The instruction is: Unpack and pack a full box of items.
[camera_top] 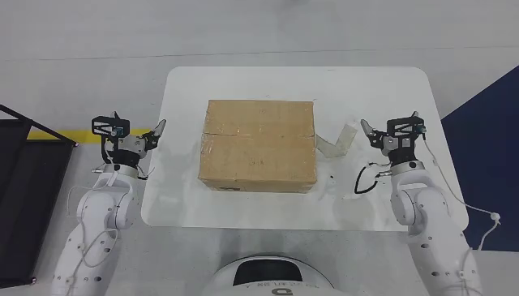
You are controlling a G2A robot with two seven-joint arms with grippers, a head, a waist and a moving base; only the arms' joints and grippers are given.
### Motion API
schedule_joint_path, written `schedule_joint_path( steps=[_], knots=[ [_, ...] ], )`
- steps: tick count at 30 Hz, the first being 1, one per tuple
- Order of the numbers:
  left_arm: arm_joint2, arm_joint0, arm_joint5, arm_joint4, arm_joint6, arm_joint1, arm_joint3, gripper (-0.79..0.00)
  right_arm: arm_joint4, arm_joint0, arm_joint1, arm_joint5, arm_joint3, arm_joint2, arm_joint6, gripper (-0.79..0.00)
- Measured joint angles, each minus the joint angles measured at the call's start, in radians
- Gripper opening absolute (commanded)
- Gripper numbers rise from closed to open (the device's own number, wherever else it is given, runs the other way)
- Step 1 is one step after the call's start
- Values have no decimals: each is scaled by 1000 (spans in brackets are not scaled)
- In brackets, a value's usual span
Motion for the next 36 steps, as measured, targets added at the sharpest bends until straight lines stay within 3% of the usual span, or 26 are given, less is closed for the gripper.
schedule_joint_path(
  steps=[10,23,30,36],
  knots=[
    [0,0,0,0,0,0,0,0,-2,0,0,-2,-2,-2,0,0],
    [0,0,0,0,0,0,0,0,-181,-16,-4,-77,-38,-118,-8,0],
    [0,0,0,0,0,0,0,0,-184,-30,0,-200,-52,-132,-50,0],
    [0,0,0,0,0,0,0,0,-50,-13,7,-373,-28,-98,-52,0]
  ],
)
